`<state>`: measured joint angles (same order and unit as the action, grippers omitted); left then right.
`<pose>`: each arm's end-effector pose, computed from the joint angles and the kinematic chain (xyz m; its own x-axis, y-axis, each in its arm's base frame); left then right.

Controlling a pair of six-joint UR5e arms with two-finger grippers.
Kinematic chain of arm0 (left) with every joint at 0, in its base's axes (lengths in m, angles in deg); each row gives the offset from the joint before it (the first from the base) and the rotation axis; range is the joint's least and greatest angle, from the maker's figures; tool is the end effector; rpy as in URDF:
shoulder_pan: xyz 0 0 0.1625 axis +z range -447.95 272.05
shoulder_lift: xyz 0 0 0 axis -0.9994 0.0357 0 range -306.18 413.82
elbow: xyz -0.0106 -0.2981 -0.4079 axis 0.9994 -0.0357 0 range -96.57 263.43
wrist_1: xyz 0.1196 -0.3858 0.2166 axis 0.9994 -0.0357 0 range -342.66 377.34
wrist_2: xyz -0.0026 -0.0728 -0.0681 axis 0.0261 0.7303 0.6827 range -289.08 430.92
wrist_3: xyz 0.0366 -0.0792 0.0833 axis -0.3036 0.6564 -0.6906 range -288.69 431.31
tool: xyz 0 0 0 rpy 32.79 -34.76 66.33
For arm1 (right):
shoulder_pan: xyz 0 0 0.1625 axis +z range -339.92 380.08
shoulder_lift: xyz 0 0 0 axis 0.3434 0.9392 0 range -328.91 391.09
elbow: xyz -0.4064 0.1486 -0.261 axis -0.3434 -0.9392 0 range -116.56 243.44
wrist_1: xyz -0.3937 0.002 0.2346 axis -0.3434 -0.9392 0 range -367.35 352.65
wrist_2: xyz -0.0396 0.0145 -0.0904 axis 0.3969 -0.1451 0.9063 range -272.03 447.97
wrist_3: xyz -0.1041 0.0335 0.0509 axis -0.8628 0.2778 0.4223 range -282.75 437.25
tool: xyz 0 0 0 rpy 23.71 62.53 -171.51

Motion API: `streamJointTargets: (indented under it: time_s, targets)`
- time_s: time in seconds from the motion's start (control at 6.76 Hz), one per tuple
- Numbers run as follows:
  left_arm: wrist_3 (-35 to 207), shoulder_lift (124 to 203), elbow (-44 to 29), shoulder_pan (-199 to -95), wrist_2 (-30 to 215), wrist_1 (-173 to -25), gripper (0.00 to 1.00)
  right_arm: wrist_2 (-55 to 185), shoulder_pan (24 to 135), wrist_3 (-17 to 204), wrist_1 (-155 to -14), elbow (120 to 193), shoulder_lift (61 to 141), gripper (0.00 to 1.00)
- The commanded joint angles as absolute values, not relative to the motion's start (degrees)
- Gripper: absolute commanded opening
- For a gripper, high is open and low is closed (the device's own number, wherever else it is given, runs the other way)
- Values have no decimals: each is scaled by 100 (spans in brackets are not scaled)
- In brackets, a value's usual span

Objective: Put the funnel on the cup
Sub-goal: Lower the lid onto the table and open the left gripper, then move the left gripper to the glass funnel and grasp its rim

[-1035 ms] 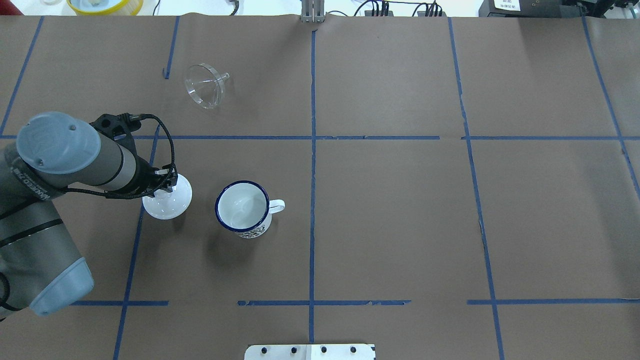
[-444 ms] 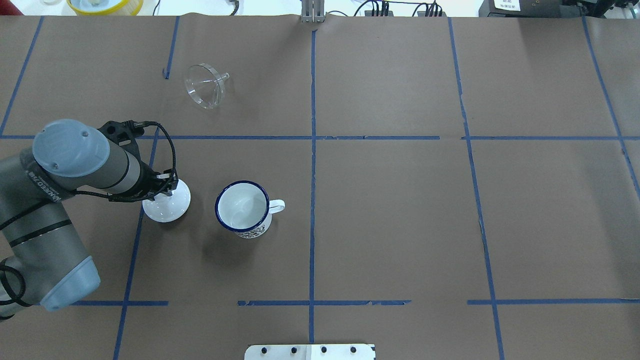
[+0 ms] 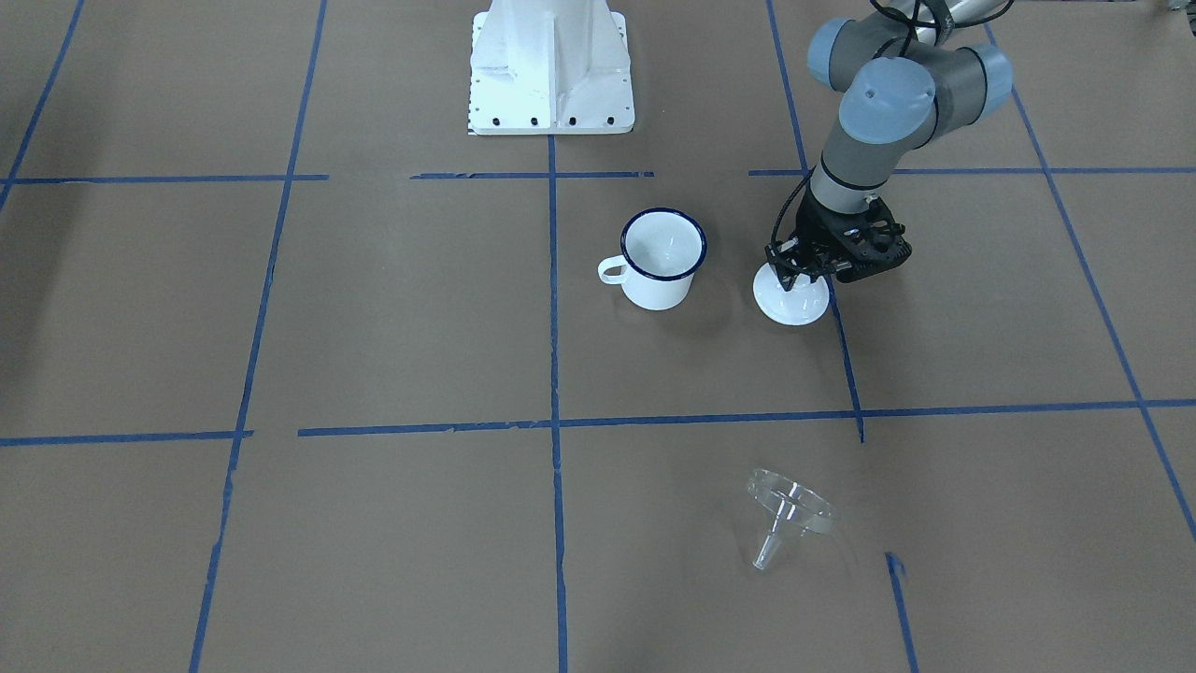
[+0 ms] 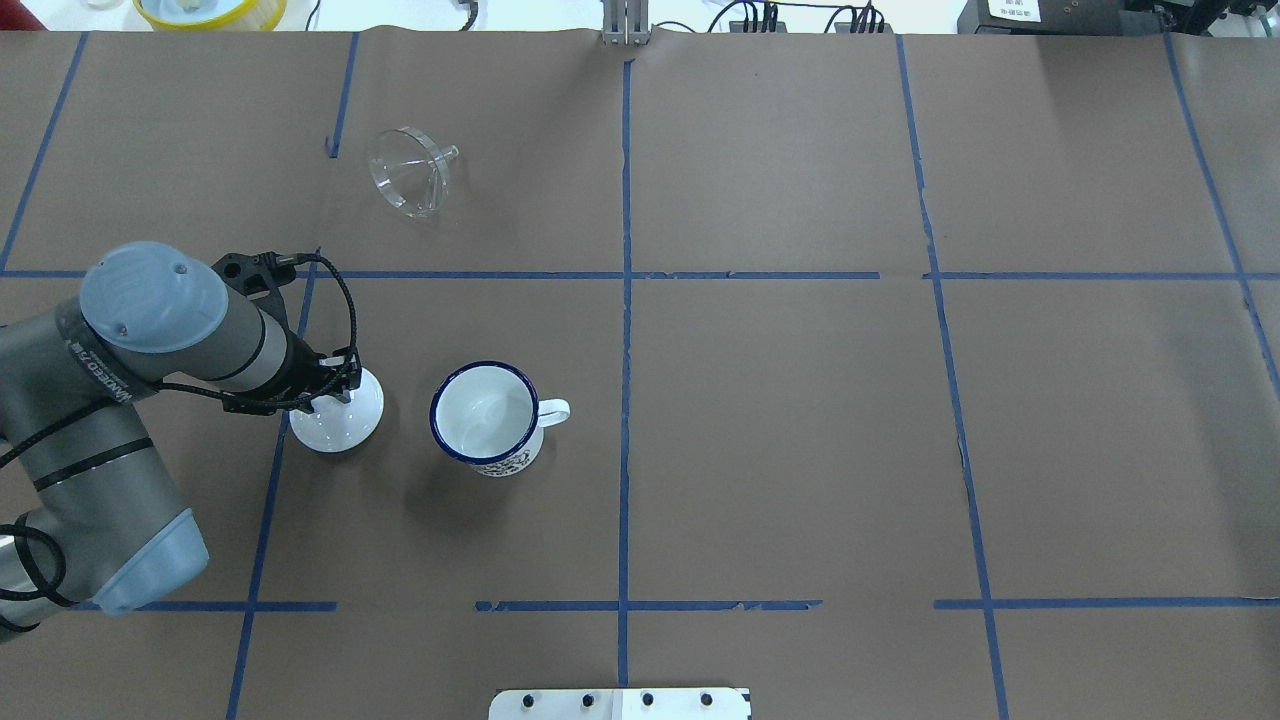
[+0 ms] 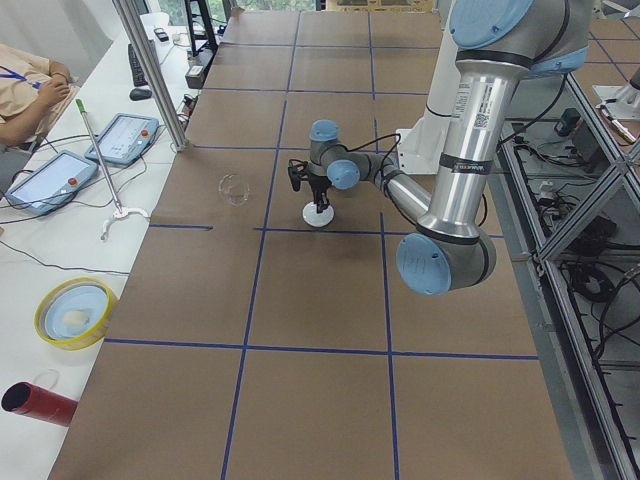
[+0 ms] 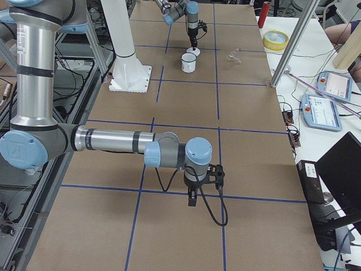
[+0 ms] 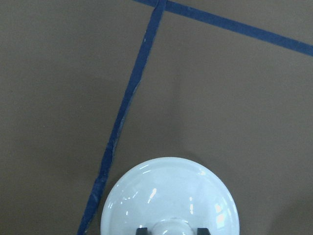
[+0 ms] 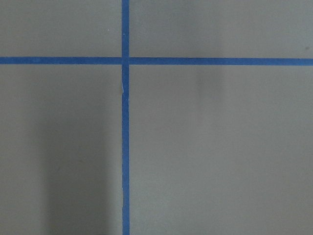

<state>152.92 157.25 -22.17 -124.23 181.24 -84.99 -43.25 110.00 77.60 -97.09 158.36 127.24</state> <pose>0.4702 -0.4586 0.4603 0.6527 -0.3091 -0.6917 0.2775 0.9471 -0.1614 0.0531 -0.4826 0.7667 0.7521 0.0162 0.6588 -0.0032 0.9998 -0.0210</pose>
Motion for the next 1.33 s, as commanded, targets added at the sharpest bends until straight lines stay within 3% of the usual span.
streamJointTargets:
  time_s: [0.0, 0.3, 0.44, 0.74, 1.18]
  targets:
    - [15314, 15719, -2684, -12591, 18428, -8461, 88, -4325, 11000, 7760, -9709, 15836, 12724, 100]
    - [16142, 16119, -2383, -13389, 18510, -8557, 95, -4325, 11000, 7760, -9709, 15836, 12724, 100]
    - [16697, 16549, -1736, -13714, 18431, -9219, 95, -4325, 11000, 7760, -9709, 15836, 12724, 100]
    - [18468, 16614, -645, -13726, 17451, -11657, 95, -4325, 11000, 7760, -9709, 15836, 12724, 100]
    - [19568, 17220, 526, -13595, 16515, -12450, 95, -4325, 11000, 7760, -9709, 15836, 12724, 100]
